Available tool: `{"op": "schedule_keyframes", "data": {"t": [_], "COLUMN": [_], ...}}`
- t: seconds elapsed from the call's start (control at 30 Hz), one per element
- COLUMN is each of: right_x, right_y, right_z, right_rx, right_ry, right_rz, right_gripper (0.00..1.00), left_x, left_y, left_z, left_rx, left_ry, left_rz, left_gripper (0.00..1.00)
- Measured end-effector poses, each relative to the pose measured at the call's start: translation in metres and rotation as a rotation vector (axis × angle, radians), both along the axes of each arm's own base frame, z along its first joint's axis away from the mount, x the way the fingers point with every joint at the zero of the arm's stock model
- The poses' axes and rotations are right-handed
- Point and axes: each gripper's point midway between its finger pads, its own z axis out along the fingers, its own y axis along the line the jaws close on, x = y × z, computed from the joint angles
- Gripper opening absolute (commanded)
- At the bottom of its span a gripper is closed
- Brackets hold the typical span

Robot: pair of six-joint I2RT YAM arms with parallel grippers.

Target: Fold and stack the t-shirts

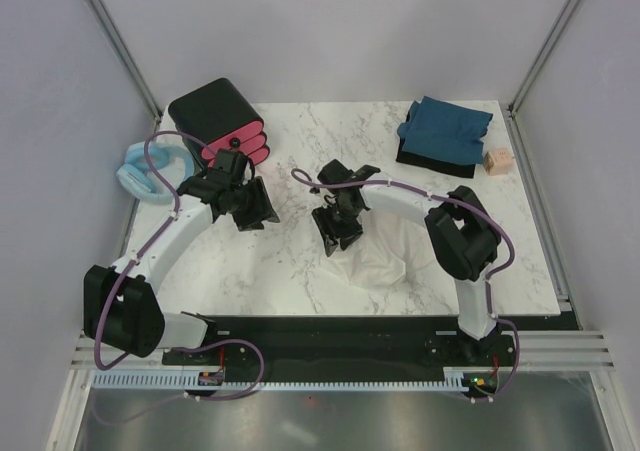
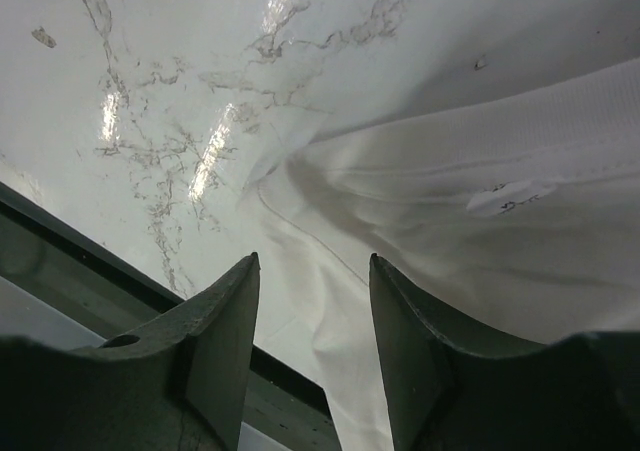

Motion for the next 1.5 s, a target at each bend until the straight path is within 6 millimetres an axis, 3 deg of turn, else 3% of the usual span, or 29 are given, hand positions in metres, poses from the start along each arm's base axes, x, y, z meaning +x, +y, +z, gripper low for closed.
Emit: {"op": "schedule_keyframes", "data": {"t": [0.3,0.73,0.93,1.03,1.07,1.13,1.17,1.2,1.5], "right_x": [-0.002,0.017,0.015,0.013,0.012,0.011,0.01,0.009,0.005], "right_y": [0.003,0.023,0.022,0.023,0.024,0.025,0.025,0.026,0.026], "right_z": [-0.02,-0.001,-0.017,-0.019,-0.02,-0.02,-0.021,-0.023,-0.025], "right_rx": [-0.012,0.047,0.025,0.027,0.027,0.027,0.024,0.022,0.01], "right_ry": [0.032,-0.033,-0.003,0.004,0.008,0.008,0.009,0.011,0.008], "right_rz": [0.022,0.05,0.059,0.063,0.065,0.073,0.076,0.078,0.085], "right_gripper": [0.55,0.56,0.55,0.45,0.33,0.21,0.08,0.01,0.0], "left_x": [-0.001,0.0,0.0,0.0,0.0,-0.001,-0.001,-0.001,-0.002], "left_y": [0.001,0.005,0.005,0.005,0.005,0.005,0.005,0.006,0.006], "left_z": [-0.001,-0.003,-0.003,-0.003,-0.003,-0.004,-0.004,-0.004,-0.005], "left_rx": [0.006,0.024,0.027,0.028,0.028,0.029,0.029,0.029,0.031], "left_ry": [0.002,0.002,0.001,0.0,0.0,0.002,0.003,0.004,0.008], "left_rz": [0.001,0.01,0.007,0.005,0.005,0.005,0.005,0.005,0.005], "left_gripper": [0.52,0.52,0.52,0.52,0.52,0.52,0.52,0.52,0.52]}}
